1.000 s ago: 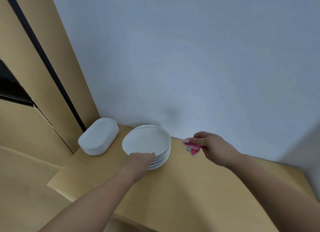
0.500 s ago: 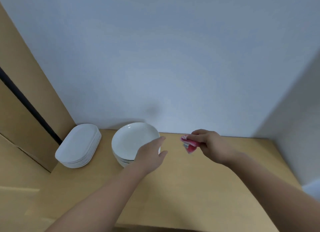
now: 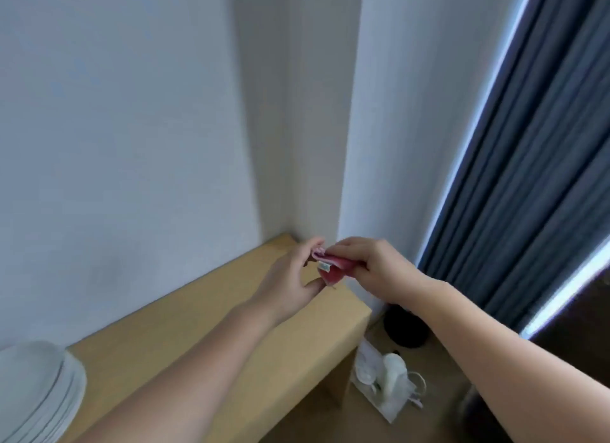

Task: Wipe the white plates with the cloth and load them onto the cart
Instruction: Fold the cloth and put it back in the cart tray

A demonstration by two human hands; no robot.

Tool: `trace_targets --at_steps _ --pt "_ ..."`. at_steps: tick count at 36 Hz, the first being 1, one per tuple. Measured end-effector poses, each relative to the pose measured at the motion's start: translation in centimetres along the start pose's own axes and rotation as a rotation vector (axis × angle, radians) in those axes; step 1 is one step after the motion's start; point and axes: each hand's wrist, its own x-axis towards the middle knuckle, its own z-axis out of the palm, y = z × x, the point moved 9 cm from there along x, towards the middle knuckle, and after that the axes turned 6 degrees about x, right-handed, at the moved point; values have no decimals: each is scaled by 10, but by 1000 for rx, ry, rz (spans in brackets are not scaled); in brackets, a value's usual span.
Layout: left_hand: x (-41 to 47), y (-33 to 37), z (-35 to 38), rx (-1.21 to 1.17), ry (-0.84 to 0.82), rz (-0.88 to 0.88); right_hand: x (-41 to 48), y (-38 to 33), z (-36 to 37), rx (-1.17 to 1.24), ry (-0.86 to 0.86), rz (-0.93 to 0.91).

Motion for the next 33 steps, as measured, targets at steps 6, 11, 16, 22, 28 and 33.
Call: trace_targets --at_steps 6,11,16,22,28,33 --pt "48 150 150 -305 -227 173 -134 45 -145 -188 185 213" --pt "66 274 248 -422 -347 336 -253 69 -247 -271 365 369" --pt "68 402 325 -403 -484 592 -369 76 -327 -270 612 473" --pt "63 524 396 -468 -572 802 -477 80 -405 -214 856 580" --pt "67 604 473 -549 -668 843 -544 82 -461 -179 1023 627" --pt "76 645 535 -546 -733 869 -596 111 -493 -269 1036 761"
